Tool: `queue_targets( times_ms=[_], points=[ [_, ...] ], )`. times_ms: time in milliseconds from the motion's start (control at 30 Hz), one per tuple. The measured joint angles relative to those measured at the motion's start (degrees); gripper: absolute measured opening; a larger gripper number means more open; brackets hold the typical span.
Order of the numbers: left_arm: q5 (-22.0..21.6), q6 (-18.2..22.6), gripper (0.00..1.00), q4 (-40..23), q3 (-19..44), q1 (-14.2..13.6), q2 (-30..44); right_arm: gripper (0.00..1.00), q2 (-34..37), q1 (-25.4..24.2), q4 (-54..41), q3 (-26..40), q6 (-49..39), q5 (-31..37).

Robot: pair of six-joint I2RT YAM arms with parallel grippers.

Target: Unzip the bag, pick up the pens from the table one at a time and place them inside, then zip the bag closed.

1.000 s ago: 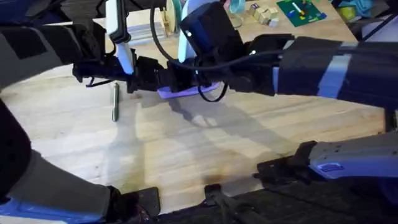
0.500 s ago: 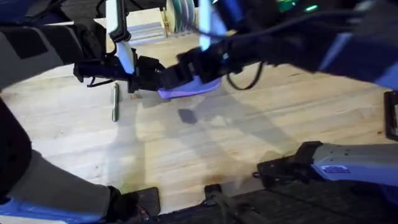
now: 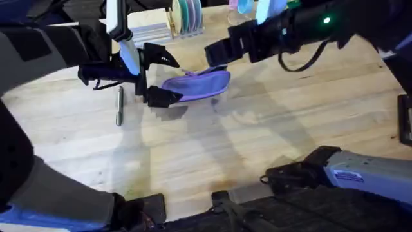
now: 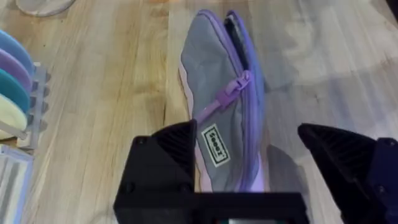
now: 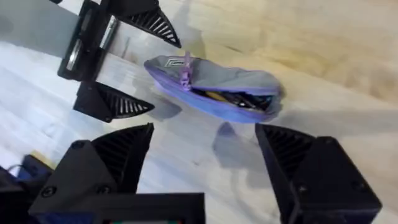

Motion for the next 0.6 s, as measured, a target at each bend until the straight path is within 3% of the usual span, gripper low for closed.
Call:
queue_targets(
  times_ms=[367, 600],
  points=[
    [0.8, 0.0, 0.994, -1.4, 0.0, 0.5, 0.0, 0.996, 0.0, -2.1, -1.6, 3.8, -20.8, 0.0],
    [0.8, -0.1, 0.994, -6.2, 0.0, 5.8, -3.2, 0.997, 0.0, -2.1, -0.6, 3.8, -37.4, 2.7]
  ],
)
